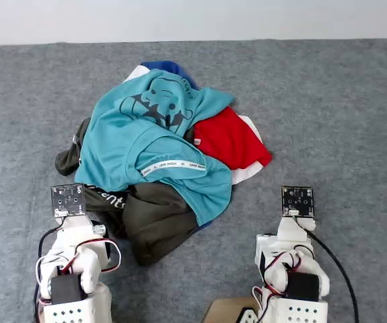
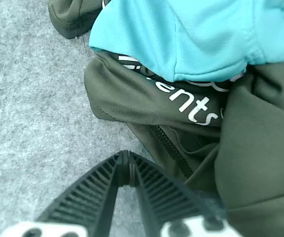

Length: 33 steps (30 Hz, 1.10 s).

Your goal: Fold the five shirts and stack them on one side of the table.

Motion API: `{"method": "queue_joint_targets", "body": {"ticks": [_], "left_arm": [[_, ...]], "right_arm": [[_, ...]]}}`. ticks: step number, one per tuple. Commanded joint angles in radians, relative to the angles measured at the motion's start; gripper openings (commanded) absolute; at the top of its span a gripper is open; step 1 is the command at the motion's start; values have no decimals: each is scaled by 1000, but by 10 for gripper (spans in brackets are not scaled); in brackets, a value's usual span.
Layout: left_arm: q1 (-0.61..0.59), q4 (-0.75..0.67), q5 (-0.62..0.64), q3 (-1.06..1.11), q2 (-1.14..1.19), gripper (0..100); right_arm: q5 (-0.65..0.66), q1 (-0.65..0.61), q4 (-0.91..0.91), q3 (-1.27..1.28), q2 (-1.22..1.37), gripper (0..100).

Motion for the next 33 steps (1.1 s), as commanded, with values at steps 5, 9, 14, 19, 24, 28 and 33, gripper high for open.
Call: {"method": "queue_joint_targets", "body": {"ticks": [5,9,14,19,24,28,33], "left_arm": [[-6,0,6,-5,-9,7],[-2,2,6,-5,-9,7],[-2,3,11,-5,-9,7],[0,5,8,-5,-9,7],[-2,5,6,-5,-9,7],[44,2,6,-5,-9,7],[129,0,5,-8,-9,7]], "right_arm": [[-5,2,5,15,-10,9],[-5,2,5,15,-10,9],[-5,2,5,15,-10,9],[-5,2,5,15,-10,9],[-5,2,5,15,-10,9],[-5,2,5,15,-10,9],[-5,2,5,15,-10,9]]}}
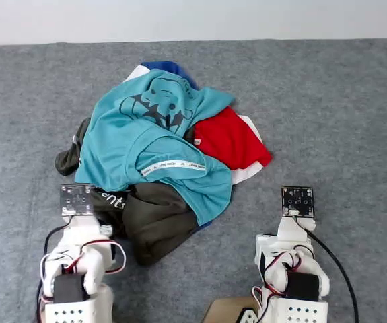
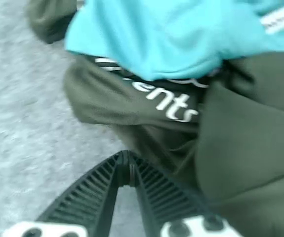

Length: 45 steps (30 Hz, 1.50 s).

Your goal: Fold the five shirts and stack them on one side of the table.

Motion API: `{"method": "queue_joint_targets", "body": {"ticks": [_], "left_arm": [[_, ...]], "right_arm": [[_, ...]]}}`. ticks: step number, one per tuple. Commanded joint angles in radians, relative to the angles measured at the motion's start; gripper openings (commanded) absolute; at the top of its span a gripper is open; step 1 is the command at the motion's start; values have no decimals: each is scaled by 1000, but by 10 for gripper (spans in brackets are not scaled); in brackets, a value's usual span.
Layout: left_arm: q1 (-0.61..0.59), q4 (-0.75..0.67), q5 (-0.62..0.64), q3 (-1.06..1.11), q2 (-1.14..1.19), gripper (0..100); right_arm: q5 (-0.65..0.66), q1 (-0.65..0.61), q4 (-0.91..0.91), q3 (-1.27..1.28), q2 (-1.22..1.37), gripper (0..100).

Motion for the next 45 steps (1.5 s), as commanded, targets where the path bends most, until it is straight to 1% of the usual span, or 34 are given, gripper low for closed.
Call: {"method": "queue_joint_targets", "body": {"ticks": [1,4,7,10,15,18,21,24,28,34,35,39,42,45], "left_arm": [[41,-5,2,-18,-9,7],[37,-21,-5,-87,-9,8],[37,-60,-54,-136,-9,8],[44,-72,-64,-217,-5,8],[94,-44,-68,-397,8,8],[146,-32,-68,-510,98,9],[167,-15,-66,-670,270,9],[189,38,-66,-862,497,9],[216,152,-68,-1121,821,9],[219,336,-71,-1465,1301,9],[219,358,-87,-1515,1376,9],[219,388,-235,-1695,1636,7],[227,446,-347,-1808,1765,8],[273,493,-422,-1886,1849,9]], "right_arm": [[-5,2,5,15,-10,9],[-5,2,5,15,-10,9],[-5,2,5,15,-10,9],[-5,2,5,15,-10,9],[-5,2,5,15,-10,9],[-5,2,5,15,-10,9],[-5,2,5,15,-10,9],[-5,2,5,15,-10,9],[-5,2,5,15,-10,9],[-5,2,5,15,-10,9],[-5,2,5,15,-10,9],[-5,2,5,15,-10,9],[-5,2,5,15,-10,9],[-5,2,5,15,-10,9]]}}
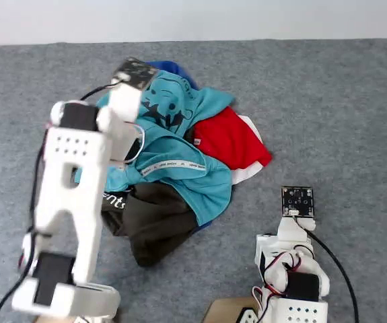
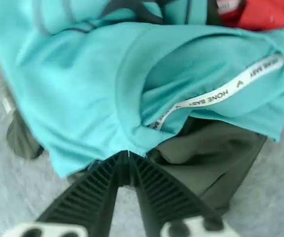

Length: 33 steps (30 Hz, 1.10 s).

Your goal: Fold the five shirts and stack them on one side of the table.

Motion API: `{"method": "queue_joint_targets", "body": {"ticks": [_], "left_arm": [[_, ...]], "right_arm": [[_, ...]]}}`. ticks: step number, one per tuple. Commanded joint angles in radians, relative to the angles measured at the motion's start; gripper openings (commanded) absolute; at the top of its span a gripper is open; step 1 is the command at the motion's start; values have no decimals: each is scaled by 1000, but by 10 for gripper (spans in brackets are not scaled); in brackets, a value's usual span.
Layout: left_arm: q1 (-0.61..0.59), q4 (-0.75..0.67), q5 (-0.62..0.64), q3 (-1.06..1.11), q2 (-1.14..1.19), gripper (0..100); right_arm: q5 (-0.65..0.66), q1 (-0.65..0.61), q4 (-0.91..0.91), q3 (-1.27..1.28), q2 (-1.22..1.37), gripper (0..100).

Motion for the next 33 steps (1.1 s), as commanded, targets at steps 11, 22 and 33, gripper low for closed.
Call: {"method": "queue_joint_targets", "body": {"ticks": [11,22,33], "left_arm": [[94,57,-233,-97,195,284],[86,-72,-310,-111,430,284],[97,-206,-330,-111,655,127]], "right_arm": [[-5,2,5,15,-10,9],[-5,2,5,15,-10,9],[-5,2,5,15,-10,9]]}}
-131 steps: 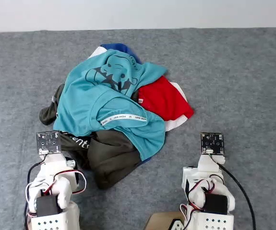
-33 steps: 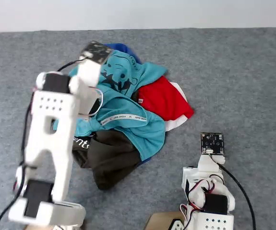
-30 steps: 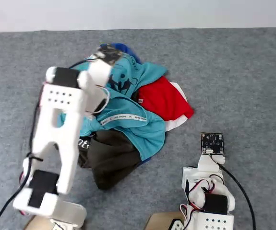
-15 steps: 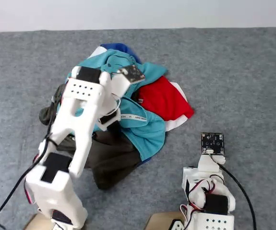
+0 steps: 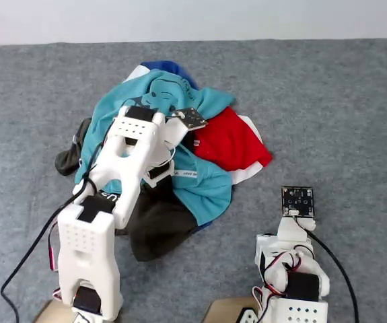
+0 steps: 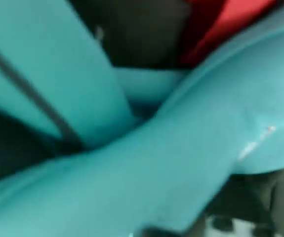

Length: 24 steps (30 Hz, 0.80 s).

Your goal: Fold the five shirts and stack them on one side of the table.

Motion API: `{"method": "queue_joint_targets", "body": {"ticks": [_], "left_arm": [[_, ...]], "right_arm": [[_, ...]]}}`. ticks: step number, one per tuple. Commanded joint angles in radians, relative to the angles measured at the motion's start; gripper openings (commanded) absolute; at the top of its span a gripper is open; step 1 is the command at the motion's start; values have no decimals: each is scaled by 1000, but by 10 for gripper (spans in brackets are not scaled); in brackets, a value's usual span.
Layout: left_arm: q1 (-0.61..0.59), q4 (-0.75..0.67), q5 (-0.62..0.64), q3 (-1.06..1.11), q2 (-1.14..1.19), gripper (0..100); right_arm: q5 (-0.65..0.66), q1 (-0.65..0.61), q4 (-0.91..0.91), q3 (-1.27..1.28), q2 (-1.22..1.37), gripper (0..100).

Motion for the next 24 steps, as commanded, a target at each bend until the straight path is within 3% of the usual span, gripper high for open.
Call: {"method": "queue_joint_targets", "body": {"ticks": [1,3,10,24], "left_arm": [[11,-23,-52,-18,58,86],[14,-15,-98,-18,78,8],[-46,137,-114,-154,6,4],[-532,212,-58,-608,-235,4]], "right_arm": [[-5,2,5,15,-10,9],[-5,2,5,15,-10,9],[-5,2,5,15,-10,9],[-5,2,5,15,-10,9]]}}
